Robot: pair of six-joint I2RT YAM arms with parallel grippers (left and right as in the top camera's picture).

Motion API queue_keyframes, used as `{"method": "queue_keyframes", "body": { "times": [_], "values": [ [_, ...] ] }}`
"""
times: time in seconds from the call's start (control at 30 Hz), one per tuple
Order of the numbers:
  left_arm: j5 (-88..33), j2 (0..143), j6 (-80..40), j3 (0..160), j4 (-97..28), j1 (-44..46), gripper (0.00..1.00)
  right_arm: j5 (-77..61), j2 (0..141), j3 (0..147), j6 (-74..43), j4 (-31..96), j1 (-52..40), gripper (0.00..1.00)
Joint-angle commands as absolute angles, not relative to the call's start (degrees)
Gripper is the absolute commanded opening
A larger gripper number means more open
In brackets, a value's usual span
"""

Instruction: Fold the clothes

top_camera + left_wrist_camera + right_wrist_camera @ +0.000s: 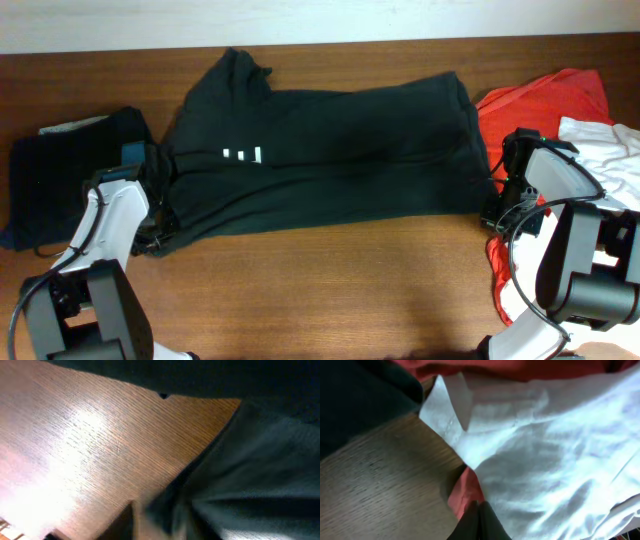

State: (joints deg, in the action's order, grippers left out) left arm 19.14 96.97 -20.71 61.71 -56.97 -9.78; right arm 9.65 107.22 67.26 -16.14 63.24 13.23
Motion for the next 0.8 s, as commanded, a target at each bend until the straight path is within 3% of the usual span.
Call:
{"method": "queue_keyframes", "body": {
  "times": [0.0,0.03,0.07,0.1,0.2,0.23,0.27,0.5,0.77],
  "values": [
    [18.1,95.1,-21.2,64.7,-57.8,-9.9,0.51,10.1,107.5,66.8,-17.0,63.5,13.2,0.04],
    [17.0,94.8,-21.2,65.7,-58.0,-9.9,0.52,10.1,107.5,66.8,-17.0,63.4,13.2,0.08],
    [15.1,94.0,-21.1,67.4,-58.1,-9.9,0.52,10.1,107.5,66.8,-17.0,63.3,13.2,0.26],
    [13.5,93.4,-20.9,68.3,-57.7,-9.8,0.52,9.9,107.5,66.8,-17.0,63.2,13.2,0.28],
    [4.6,92.6,-14.7,68.9,-51.0,-8.3,0.44,9.7,107.5,66.8,-17.0,62.9,13.2,0.27],
    [-0.5,92.9,-10.7,68.8,-45.7,-7.2,0.28,9.7,107.5,66.8,-17.0,62.7,13.2,0.27],
    [-0.5,93.3,-10.6,68.7,-43.2,-6.9,0.19,9.7,107.5,66.8,-17.0,62.6,13.2,0.27],
    [-0.1,101.1,-10.6,68.7,-34.5,-10.7,0.16,9.7,107.5,66.8,-17.0,62.6,13.2,0.27],
    [0.9,107.8,-10.6,71.6,-32.2,-26.2,0.15,9.7,107.5,66.8,-17.0,62.6,13.2,0.27]
  ]
}}
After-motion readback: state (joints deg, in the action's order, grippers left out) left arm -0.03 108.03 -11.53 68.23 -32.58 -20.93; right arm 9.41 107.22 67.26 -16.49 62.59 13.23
